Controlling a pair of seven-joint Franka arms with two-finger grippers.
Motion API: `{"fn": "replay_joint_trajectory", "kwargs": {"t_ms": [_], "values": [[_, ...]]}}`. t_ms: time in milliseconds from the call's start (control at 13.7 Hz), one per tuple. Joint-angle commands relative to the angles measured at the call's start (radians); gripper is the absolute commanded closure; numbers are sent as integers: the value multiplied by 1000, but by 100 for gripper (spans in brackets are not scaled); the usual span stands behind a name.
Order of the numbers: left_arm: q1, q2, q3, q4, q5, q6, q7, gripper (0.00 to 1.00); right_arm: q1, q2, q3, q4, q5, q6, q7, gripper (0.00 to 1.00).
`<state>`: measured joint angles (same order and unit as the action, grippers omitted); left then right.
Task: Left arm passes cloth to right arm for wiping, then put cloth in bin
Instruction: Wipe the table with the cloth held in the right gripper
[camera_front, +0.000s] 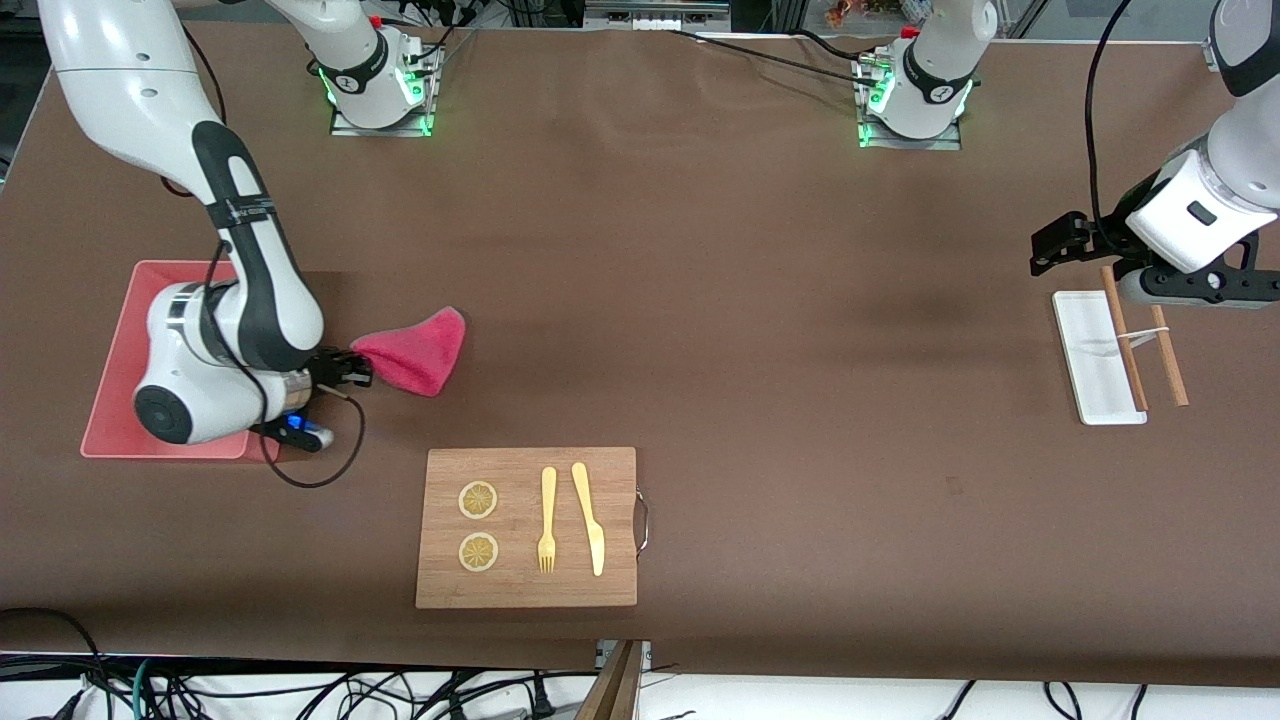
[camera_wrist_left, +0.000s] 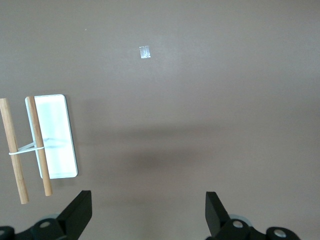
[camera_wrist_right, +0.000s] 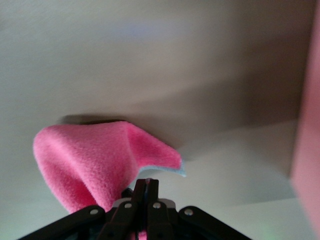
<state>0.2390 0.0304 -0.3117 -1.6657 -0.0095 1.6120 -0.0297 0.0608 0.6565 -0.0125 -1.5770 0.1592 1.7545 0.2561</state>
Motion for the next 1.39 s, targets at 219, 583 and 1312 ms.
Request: {"fn": "replay_joint_trajectory", "kwargs": {"t_ms": [219,583,1312], "values": [[-313,-32,278,-27,78,-5,17,0,16,-9,32,12,-222,34,-9,100],[-316,-35,272,-32,69,25,10,0,51,18,155,12,-173,134,271,100],[-306,-14,270,0,27,31,2,0,157,81,356,14,-103,396,807,100]]}}
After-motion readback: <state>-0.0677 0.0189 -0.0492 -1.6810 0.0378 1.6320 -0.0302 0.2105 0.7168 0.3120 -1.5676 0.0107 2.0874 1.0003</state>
